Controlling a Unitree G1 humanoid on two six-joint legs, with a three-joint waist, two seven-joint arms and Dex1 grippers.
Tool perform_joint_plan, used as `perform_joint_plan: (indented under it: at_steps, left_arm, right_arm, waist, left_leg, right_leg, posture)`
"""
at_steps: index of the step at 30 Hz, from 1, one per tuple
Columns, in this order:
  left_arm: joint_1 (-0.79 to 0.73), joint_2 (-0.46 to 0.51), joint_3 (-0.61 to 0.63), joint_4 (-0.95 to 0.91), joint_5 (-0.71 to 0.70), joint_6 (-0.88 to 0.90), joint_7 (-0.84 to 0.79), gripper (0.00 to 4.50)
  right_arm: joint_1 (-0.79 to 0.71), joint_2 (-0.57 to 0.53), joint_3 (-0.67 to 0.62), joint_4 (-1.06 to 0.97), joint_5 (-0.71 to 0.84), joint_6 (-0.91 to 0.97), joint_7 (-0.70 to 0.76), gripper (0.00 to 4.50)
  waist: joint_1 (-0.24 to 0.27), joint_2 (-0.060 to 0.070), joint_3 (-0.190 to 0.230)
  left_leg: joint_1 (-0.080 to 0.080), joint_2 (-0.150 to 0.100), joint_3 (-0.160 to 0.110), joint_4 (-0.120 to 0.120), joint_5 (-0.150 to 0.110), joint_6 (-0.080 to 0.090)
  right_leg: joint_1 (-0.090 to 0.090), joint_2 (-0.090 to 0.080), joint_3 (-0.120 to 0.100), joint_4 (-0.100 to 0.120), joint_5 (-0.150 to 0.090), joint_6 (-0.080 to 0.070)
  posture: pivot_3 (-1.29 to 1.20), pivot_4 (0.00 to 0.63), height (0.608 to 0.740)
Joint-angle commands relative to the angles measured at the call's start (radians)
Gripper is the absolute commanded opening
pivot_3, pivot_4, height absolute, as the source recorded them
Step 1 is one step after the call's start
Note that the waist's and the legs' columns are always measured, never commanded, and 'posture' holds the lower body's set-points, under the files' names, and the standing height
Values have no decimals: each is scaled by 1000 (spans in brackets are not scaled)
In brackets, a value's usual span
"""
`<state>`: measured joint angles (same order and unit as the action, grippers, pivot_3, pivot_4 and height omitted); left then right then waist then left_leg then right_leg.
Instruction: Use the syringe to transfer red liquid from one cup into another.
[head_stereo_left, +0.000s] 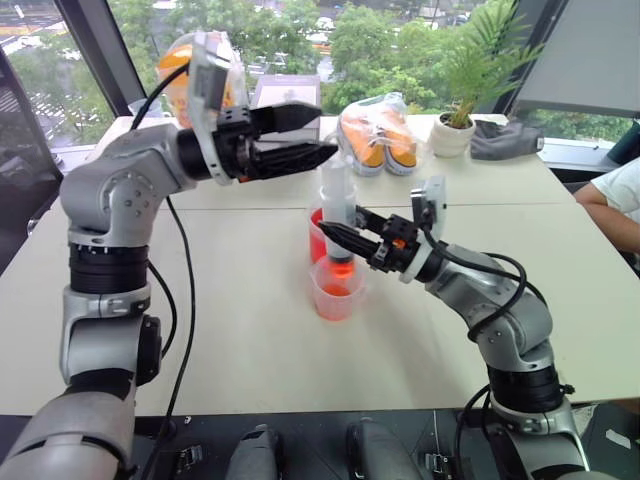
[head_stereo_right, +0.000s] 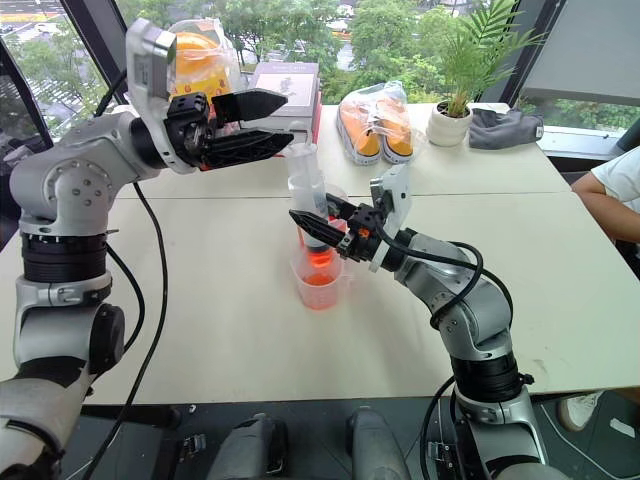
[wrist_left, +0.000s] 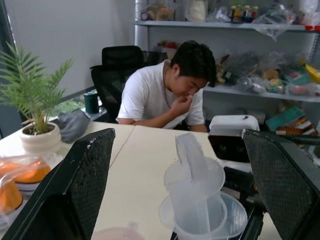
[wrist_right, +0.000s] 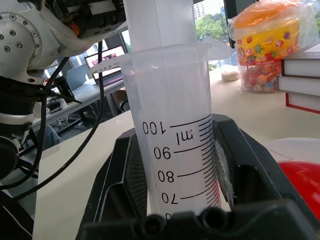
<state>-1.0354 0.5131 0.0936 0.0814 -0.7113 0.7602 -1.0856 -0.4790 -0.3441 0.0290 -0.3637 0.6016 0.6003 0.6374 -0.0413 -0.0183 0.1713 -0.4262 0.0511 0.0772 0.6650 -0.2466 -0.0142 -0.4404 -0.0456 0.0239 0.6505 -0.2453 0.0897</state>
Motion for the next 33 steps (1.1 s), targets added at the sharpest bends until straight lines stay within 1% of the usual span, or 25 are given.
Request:
perform_joint_plan:
  at_steps: [1,4,5,7,8,9,10,11,14,24,28,33]
  left_arm:
    - [-34,-21,-14,5,4,-13,11,4203]
    - [-30,-33,-29,13,16,-15,14,3402]
    - [-27,-35,-33,13,16,-14,13,2810]
    - [-22,-39,-38,10,16,-14,14,1777]
    - [-18,-41,-40,6,16,-16,13,1347]
    - [-15,-42,-41,3,16,-17,11,734]
    - [-14,-44,-41,1,16,-16,12,221]
    - [-13,-45,-43,-2,15,-15,13,33]
    - [-6,-42,-52,-14,16,-15,6,33]
    - [90,-28,-123,-77,45,-22,-30,33]
    - [117,-51,-132,-75,55,-24,3,33]
    - [155,-51,-150,-90,64,-26,8,33]
  right_arm:
    - [-11,-1,-2,-25,-5,-30,4,1508]
    - [-14,2,0,-22,-8,-31,3,1508]
    - [-15,3,0,-22,-9,-30,2,1508]
    - [-18,3,1,-21,-10,-30,2,1508]
    - [-20,2,0,-21,-9,-29,2,1508]
    - [-22,2,0,-21,-8,-28,2,1508]
    - [-23,1,-1,-22,-7,-27,2,1508]
    - [-24,0,-2,-24,-6,-25,3,1508]
    - [-28,0,-5,-28,-2,-20,2,1508]
    - [-97,10,-44,-57,38,21,-21,1508]
    - [-134,13,-66,-63,56,42,-31,1508]
    - [-151,13,-75,-77,70,66,-41,1508]
  waist:
    - [1,0,0]
    - [2,0,0]
    - [2,0,0]
    - [1,0,0]
    - [0,0,0]
    - [1,0,0]
    - [1,0,0]
    - [1,0,0]
    - [1,0,0]
    - [2,0,0]
    - [3,0,0]
    - [2,0,0]
  left_leg:
    - [0,0,0,0,0,0]
    - [0,0,0,0,0,0]
    - [0,0,0,0,0,0]
    - [0,0,0,0,0,0]
    - [0,0,0,0,0,0]
    - [0,0,0,0,0,0]
    - [0,0,0,0,0,0]
    - [0,0,0,0,0,0]
    - [0,0,0,0,0,0]
    - [0,0,0,0,0,0]
    - [0,0,0,0,0,0]
    - [0,0,0,0,0,0]
  right_leg:
    - [0,0,0,0,0,0]
    - [0,0,0,0,0,0]
    - [0,0,0,0,0,0]
    - [0,0,0,0,0,0]
    - [0,0,0,0,0,0]
    - [0,0,0,0,0,0]
    - [0,0,0,0,0,0]
    - [0,0,0,0,0,0]
    - [0,0,0,0,0,0]
    - [0,0,0,0,0,0]
    - [0,0,0,0,0,0]
    - [0,0,0,0,0,0]
  posture:
    - [0,150,740]
    - [0,150,740]
    - [0,150,740]
    - [0,150,740]
    - [0,150,740]
    - [0,150,740]
    - [0,150,740]
    - [0,150,740]
    - [0,150,740]
    - [0,150,740]
    - [0,150,740]
    - [0,150,740]
